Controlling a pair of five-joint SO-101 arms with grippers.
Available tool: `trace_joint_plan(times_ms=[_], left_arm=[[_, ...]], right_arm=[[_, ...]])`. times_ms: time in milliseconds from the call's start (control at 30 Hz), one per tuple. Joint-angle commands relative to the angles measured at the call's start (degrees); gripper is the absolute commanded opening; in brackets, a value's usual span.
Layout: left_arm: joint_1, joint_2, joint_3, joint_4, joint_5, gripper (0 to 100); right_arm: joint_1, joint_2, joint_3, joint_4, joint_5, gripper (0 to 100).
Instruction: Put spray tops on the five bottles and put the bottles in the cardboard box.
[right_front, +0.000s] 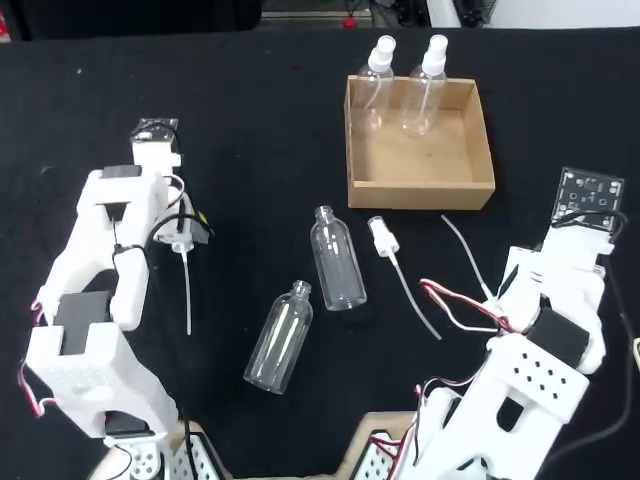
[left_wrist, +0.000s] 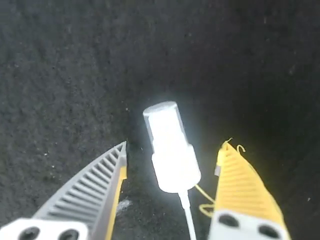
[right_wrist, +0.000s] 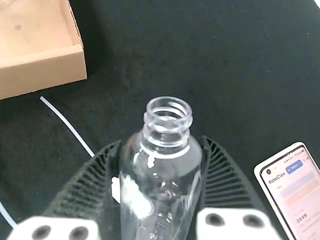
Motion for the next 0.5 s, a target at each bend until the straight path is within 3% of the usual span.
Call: trace_joint_plan(times_ms=[0, 267, 467], left_arm=[[0.66, -0.18, -3.91, -0.09, 2.29, 27], [1.98, 0.26, -3.21, 0.00, 6.68, 26], [4.00, -0.09, -0.57, 0.00, 6.59, 2]], right_arm=[[0.88, -1.80, -0.84, -1.41, 0.18, 12.9], [0.88, -1.80, -0.84, -1.41, 0.18, 12.9], [0.97, -1.80, -0.84, -1.41, 0.18, 12.9]])
